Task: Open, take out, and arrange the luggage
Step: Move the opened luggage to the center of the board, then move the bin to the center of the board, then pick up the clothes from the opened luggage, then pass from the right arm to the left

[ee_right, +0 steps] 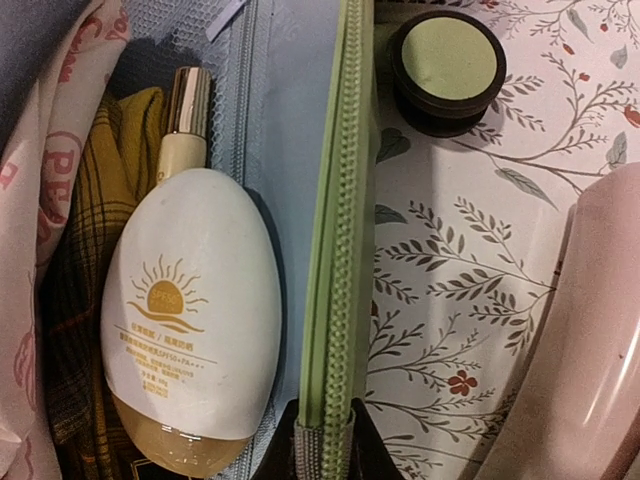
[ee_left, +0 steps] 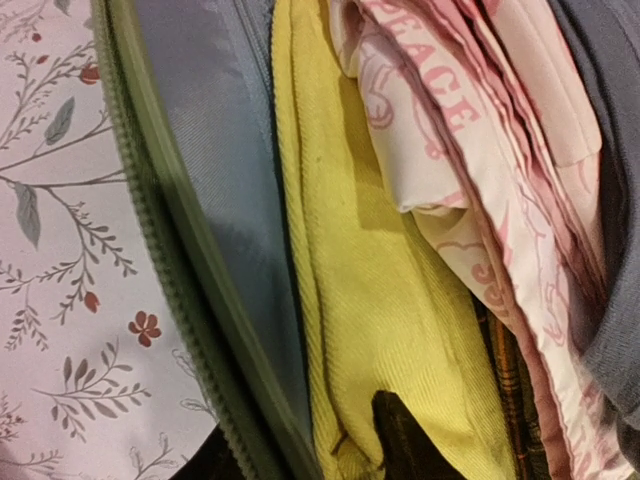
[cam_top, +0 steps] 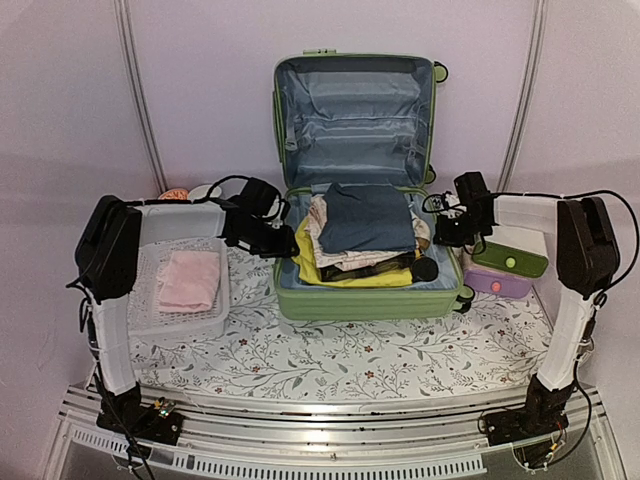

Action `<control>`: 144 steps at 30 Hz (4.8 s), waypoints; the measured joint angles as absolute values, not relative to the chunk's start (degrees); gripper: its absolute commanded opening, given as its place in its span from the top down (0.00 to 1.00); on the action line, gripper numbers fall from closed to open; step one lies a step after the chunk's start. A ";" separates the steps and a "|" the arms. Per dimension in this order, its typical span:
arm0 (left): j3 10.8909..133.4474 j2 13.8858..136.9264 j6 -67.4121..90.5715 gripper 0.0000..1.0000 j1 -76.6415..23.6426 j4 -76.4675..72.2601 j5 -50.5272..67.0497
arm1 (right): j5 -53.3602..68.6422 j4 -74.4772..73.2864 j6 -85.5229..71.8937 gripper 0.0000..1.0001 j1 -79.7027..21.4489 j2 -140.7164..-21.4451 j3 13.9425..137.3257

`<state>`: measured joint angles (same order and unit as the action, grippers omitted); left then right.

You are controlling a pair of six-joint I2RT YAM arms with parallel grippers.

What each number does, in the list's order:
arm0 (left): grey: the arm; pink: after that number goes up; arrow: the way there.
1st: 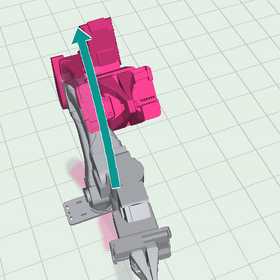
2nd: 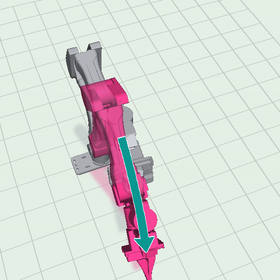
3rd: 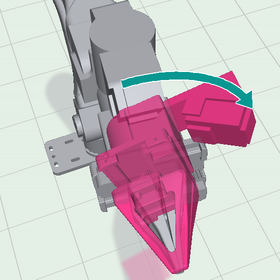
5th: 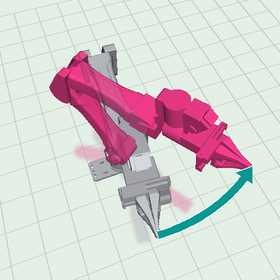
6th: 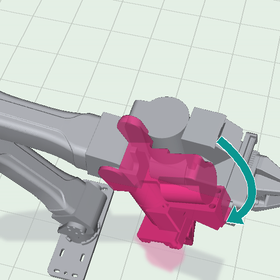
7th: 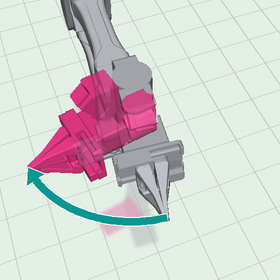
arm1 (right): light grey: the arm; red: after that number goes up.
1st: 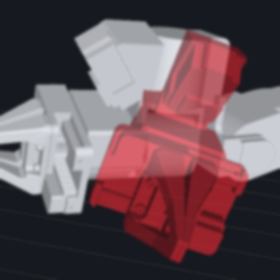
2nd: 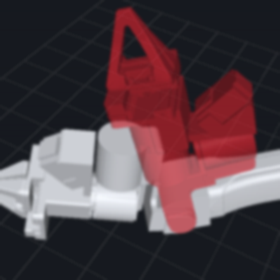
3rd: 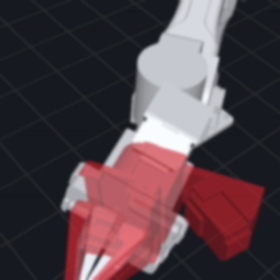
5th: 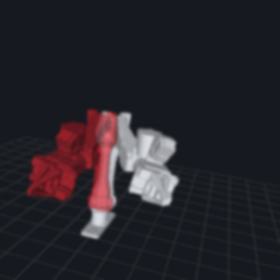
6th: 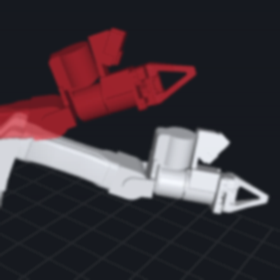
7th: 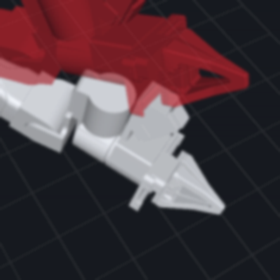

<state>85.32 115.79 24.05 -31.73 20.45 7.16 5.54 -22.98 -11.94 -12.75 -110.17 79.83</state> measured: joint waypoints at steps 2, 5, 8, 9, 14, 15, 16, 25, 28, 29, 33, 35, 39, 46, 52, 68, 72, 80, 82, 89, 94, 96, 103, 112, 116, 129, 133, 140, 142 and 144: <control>86.39 116.64 24.51 0.61 -32.51 20.40 7.09 | 5.52 -23.29 -11.46 0.90 -11.90 -110.04 79.81; 87.44 117.56 25.34 0.53 -33.32 20.05 7.05 | 5.52 -23.62 -10.61 0.75 -10.81 -110.00 79.81; 87.83 117.89 25.87 0.32 -33.61 19.92 6.96 | 5.37 -23.73 -10.09 0.64 -10.20 -109.82 79.81; 87.83 117.89 25.61 0.27 -33.67 19.68 6.85 | 5.26 -23.79 -9.82 0.62 -10.04 -109.69 79.81; 87.81 117.21 24.47 0.16 -34.11 18.26 6.50 | 4.67 -25.17 -9.17 0.49 -9.45 -108.33 80.51; 87.79 116.62 24.08 0.16 -34.22 18.48 6.31 | 4.58 -25.96 -9.06 0.46 -9.30 -107.87 81.23; 87.77 115.37 23.79 0.15 -34.35 18.94 6.09 | 4.29 -26.30 -8.95 0.45 -9.30 -107.37 81.73; 78.72 91.31 22.41 0.22 -32.25 21.45 1.83 | 4.60 -28.36 -8.95 0.38 -11.94 -99.63 82.96; 72.58 83.90 22.50 0.31 -27.86 22.50 0.58 | 6.66 -28.51 -8.97 0.38 -12.84 -97.01 82.91; 70.17 82.17 22.65 0.33 -25.58 22.72 0.45 | 7.53 -28.36 -8.99 0.38 -13.04 -95.92 82.76; 61.58 79.77 23.16 0.41 -16.88 24.60 -0.60 | 10.46 -27.16 -9.39 0.38 -13.19 -90.87 81.19; 58.52 80.18 23.59 0.48 -14.09 25.17 -1.65 | 11.66 -26.63 -9.61 0.38 -13.19 -88.44 80.62; 56.21 83.77 24.71 0.72 -12.71 25.54 -4.12 | 13.34 -26.02 -9.87 0.37 -13.19 -85.06 80.07; 56.40 94.72 26.17 0.93 -15.40 20.88 -0.99 | 13.98 -25.71 -10.11 0.37 -13.19 -82.19 77.91; 62.81 103.83 26.81 0.93 -20.75 20.01 1.02 | 14.31 -25.80 -10.39 0.37 -13.19 -82.04 77.14; 71.26 106.63 28.53 0.72 -31.00 15.79 2.66 | 26.94 -23.51 -16.91 0.34 -13.19 -87.24 73.14; 71.18 101.95 27.03 0.59 -31.03 16.32 2.24 | 29.30 -21.12 -20.95 0.34 -13.19 -87.74 68.84; 70.41 89.69 20.95 0.40 -33.17 12.16 4.43 | 33.17 -15.84 -26.33 0.43 -13.63 -89.86 62.67; 69.23 88.44 19.53 0.35 -34.30 10.04 5.17 | 34.02 -14.46 -27.27 0.47 -13.93 -90.74 62.50; 63.55 87.22 14.46 0.21 -37.15 4.27 8.08 | 36.71 -9.87 -29.71 0.68 -15.27 -93.51 62.37; 60.90 84.25 10.79 0.17 -38.74 0.86 8.88 | 37.93 -8.19 -31.27 0.86 -15.88 -94.15 61.84; 59.92 82.70 8.91 0.17 -39.33 -1.41 9.45 | 38.20 -7.03 -31.90 0.91 -16.16 -94.13 61.32; 52.07 78.43 -1.43 0.16 -45.08 -13.32 9.34 | 38.24 -5.28 -35.73 0.97 -18.48 -90.98 58.26; 51.44 83.83 -16.91 0.15 -53.06 -22.24 5.43 | 36.58 -3.07 -44.51 0.97 -23.57 -81.49 55.37; 54.76 90.19 -23.33 0.15 -57.17 -24.32 1.83 | 35.35 -3.11 -47.29 0.97 -25.26 -80.88 55.48; 64.62 103.94 -29.58 0.24 -60.23 -30.37 -1.17 | 33.30 -3.49 -51.96 0.97 -28.97 -80.88 55.53; 66.57 106.54 -30.50 0.31 -60.25 -31.99 -1.52 | 33.06 -3.49 -53.06 0.97 -30.35 -80.73 55.53; 66.96 110.04 -31.51 0.60 -60.27 -35.20 -2.35 | 31.97 -3.51 -54.78 0.96 -33.06 -78.98 55.35; 66.96 110.39 -31.53 0.68 -60.27 -36.64 -2.68 | 31.57 -3.42 -55.48 0.94 -33.21 -78.28 54.63; 67.00 110.59 -31.38 0.79 -60.27 -37.71 -2.92 | 31.31 -3.40 -56.05 0.89 -33.28 -77.65 54.13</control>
